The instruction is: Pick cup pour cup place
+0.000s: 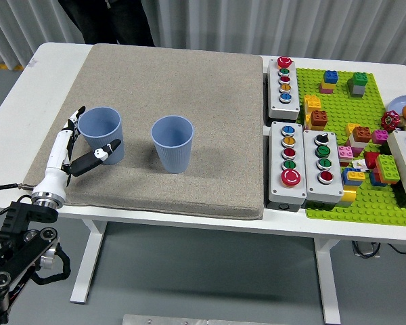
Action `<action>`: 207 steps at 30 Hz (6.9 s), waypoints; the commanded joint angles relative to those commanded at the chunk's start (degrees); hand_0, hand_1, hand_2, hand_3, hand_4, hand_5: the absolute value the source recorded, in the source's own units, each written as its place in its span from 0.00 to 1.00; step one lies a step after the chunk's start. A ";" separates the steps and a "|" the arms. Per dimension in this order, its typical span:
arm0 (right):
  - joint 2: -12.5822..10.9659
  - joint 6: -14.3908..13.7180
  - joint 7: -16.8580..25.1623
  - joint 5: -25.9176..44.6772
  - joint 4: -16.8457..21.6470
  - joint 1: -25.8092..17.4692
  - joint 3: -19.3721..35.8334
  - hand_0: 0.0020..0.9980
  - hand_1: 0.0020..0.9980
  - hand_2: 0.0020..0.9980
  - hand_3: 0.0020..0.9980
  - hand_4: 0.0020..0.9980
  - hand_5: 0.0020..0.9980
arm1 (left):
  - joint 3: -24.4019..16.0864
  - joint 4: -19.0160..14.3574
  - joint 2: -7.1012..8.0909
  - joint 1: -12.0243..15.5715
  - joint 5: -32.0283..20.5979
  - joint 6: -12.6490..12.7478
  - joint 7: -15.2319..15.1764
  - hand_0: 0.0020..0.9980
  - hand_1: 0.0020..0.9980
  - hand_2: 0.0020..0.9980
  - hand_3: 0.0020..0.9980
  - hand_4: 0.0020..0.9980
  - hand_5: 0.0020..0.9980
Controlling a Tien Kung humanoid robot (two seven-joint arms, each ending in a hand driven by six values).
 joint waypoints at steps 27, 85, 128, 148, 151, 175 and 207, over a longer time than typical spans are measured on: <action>-0.07 0.13 -0.03 -0.19 0.00 0.19 0.13 0.70 0.63 0.56 0.57 0.00 0.05 | 1.68 1.88 -1.34 -2.16 -0.67 -0.16 0.35 0.78 0.88 1.00 1.00 0.96 0.38; -0.03 0.41 -0.19 -0.78 0.00 0.33 0.59 0.70 0.63 0.56 0.57 0.00 0.04 | 2.89 2.44 -1.77 -2.62 -2.55 3.44 -1.44 0.72 0.73 0.94 0.76 0.88 0.37; -0.29 0.23 -0.21 -1.31 0.06 -0.49 0.74 0.70 0.63 0.56 0.57 0.00 0.04 | 4.25 -9.75 4.27 -4.26 15.20 7.65 4.05 0.59 0.62 0.82 0.70 0.79 0.29; -0.60 -0.22 -0.11 -0.29 0.09 0.14 0.28 0.70 0.63 0.56 0.57 0.00 0.03 | 9.78 -12.28 11.34 -12.76 27.77 5.38 10.58 0.59 0.61 0.81 0.70 0.77 0.27; -0.61 -0.32 -0.08 -0.17 0.10 0.19 0.35 0.70 0.63 0.56 0.57 0.00 0.03 | 10.54 -12.36 12.07 -13.62 30.51 4.87 11.39 0.59 0.61 0.81 0.70 0.77 0.27; -0.78 -0.49 -0.14 -0.37 0.11 0.86 0.49 0.70 0.63 0.56 0.57 0.00 0.03 | 15.44 -11.45 14.22 -18.16 45.25 2.95 14.60 0.58 0.61 0.80 0.70 0.75 0.22; -0.88 -0.48 -0.08 -0.17 0.10 1.14 0.30 0.70 0.63 0.56 0.57 0.00 0.02 | 19.40 -10.20 16.40 -20.19 51.79 3.27 16.10 0.58 0.60 0.72 0.69 0.73 0.22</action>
